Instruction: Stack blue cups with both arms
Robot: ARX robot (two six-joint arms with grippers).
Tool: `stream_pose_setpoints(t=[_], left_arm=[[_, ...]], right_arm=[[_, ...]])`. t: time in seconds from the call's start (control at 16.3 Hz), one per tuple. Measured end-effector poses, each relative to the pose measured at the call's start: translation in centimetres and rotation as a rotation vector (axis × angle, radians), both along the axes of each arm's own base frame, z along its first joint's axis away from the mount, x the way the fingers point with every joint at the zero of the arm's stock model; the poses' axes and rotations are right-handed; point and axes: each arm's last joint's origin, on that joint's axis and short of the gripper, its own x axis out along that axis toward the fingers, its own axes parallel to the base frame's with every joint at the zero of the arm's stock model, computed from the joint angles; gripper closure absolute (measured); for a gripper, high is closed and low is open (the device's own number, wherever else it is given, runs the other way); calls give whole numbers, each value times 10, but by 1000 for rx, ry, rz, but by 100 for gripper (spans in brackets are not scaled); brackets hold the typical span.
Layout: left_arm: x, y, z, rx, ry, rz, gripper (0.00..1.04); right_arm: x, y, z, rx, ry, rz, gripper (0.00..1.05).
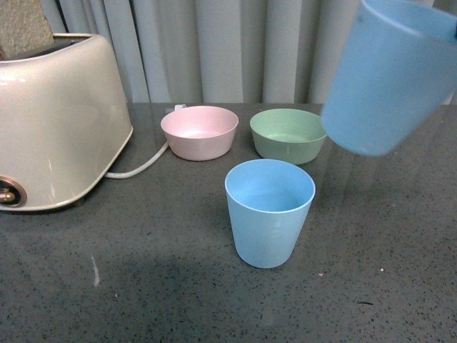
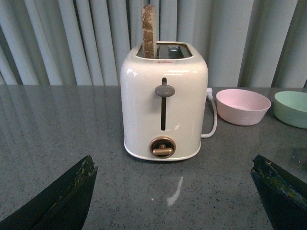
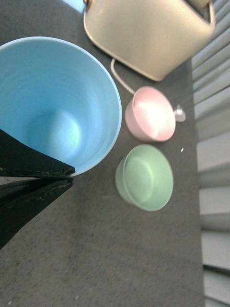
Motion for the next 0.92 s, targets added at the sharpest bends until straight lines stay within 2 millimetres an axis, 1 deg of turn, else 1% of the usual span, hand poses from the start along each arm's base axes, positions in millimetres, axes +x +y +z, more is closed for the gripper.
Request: stream_pose_setpoints(t=[0.12,0.18,0.25,0.37,0.49,0.92], left_arm=[[0,0,0,0,0,0,7],[0,0,0,0,0,0,7],[0,0,0,0,0,0,7],[0,0,0,0,0,0,7],[0,0,0,0,0,0,7],[0,0,0,0,0,0,7]], right_arm=[[0,3,3,3,-9,12,103],[0,13,8,9,-23,52,103],[1,20,6,7,-16,78,103],[9,31,-7,-15,25,102,103],[16,37,-17,-32,58,107,103],[26,48,-33,-46,86,128,103]])
